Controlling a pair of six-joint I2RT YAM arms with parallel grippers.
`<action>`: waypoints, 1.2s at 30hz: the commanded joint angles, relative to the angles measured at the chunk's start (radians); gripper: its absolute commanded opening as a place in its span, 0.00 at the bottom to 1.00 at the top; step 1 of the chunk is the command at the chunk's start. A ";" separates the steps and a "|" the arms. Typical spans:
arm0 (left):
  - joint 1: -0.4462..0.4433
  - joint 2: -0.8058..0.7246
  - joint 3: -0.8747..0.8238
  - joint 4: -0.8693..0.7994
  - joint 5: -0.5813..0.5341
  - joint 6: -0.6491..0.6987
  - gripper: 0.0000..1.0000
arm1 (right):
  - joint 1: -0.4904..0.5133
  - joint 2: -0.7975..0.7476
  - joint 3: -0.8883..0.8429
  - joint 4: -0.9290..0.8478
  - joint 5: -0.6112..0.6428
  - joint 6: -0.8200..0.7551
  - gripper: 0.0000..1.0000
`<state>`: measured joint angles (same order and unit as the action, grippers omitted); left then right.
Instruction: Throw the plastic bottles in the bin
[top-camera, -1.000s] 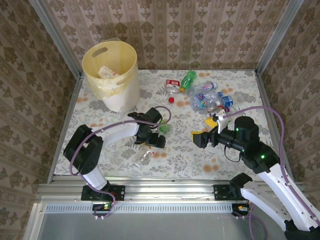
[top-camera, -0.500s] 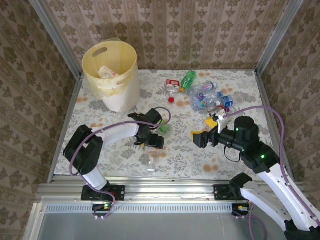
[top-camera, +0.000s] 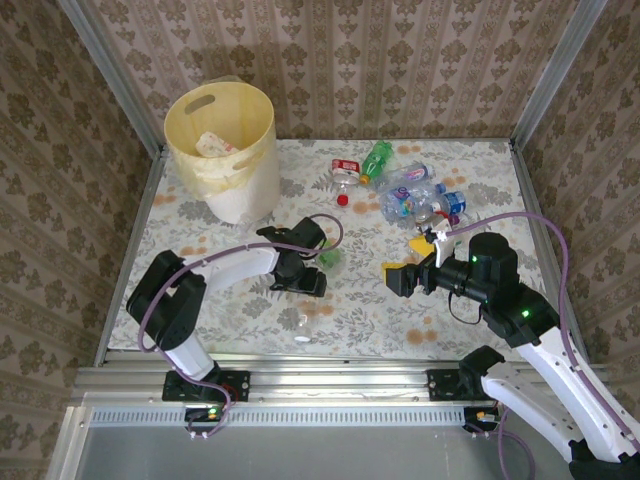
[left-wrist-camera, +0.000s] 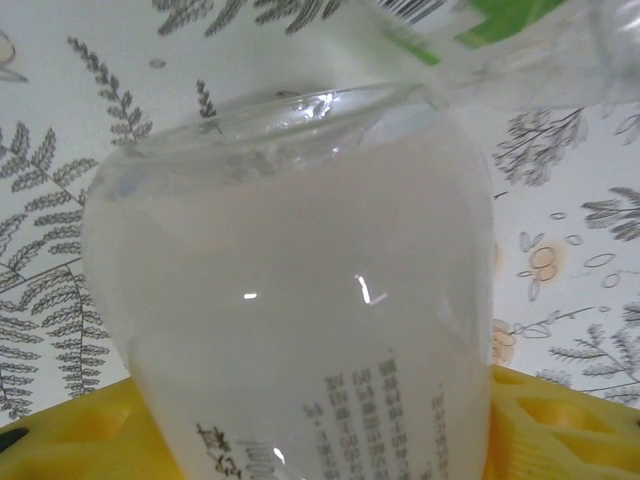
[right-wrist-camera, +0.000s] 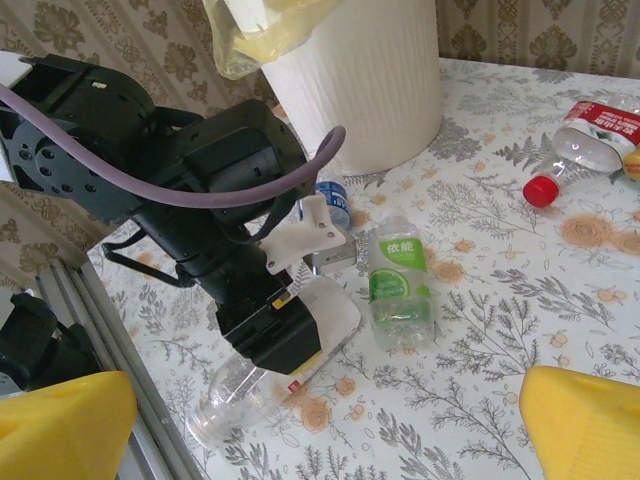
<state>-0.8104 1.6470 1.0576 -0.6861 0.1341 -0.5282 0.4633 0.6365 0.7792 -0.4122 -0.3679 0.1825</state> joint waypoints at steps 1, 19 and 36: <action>-0.018 -0.078 -0.004 0.036 0.003 0.005 0.54 | 0.008 -0.015 0.008 -0.005 -0.019 0.011 1.00; -0.028 -0.405 -0.025 0.116 -0.123 0.026 0.44 | 0.009 -0.018 0.007 0.006 -0.030 0.011 1.00; -0.025 -0.671 -0.012 0.183 -0.251 0.159 0.43 | 0.008 -0.023 0.009 0.008 -0.034 0.018 1.00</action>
<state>-0.8364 1.0092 1.0187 -0.5293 -0.0772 -0.4324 0.4633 0.6273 0.7792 -0.4114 -0.3748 0.1864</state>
